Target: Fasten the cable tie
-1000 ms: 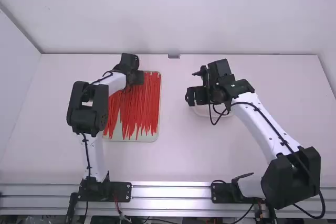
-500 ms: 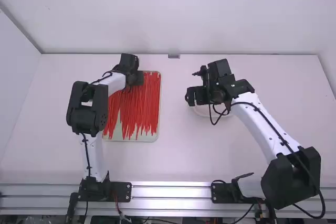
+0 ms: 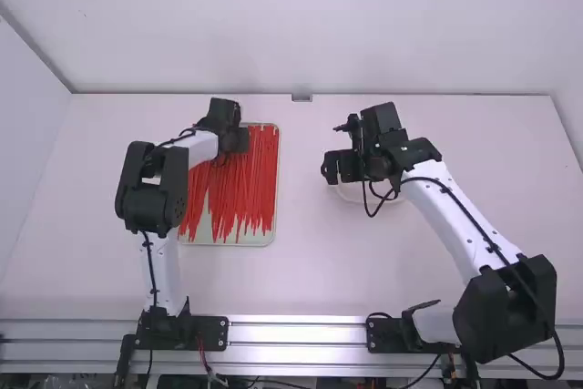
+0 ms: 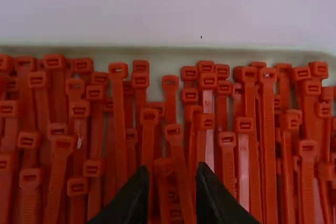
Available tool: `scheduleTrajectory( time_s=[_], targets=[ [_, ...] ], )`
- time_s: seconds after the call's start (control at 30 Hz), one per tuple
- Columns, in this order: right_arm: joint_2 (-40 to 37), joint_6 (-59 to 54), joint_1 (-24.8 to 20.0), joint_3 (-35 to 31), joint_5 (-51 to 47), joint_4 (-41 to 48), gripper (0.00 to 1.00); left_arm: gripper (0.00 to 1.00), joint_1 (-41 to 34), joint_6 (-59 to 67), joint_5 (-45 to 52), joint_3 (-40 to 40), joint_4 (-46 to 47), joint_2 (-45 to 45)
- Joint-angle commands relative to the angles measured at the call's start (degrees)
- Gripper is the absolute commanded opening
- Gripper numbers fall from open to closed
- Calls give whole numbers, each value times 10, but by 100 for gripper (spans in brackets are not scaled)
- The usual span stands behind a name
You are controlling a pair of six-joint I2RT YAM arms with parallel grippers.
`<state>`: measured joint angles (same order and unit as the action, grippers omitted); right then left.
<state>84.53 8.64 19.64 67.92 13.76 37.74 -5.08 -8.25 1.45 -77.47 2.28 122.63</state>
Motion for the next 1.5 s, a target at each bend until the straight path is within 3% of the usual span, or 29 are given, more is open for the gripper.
scheduleTrajectory(
  time_s=[0.0, 1.47],
  targets=[
    [1, 1, -1, 18, -3, 2, 98, 23, 3, -5, 6, 7, 1, 7],
    [1, 1, -1, 18, -3, 2, 98, 11, 11, -12, 26, 9, 8, 7]
  ],
)
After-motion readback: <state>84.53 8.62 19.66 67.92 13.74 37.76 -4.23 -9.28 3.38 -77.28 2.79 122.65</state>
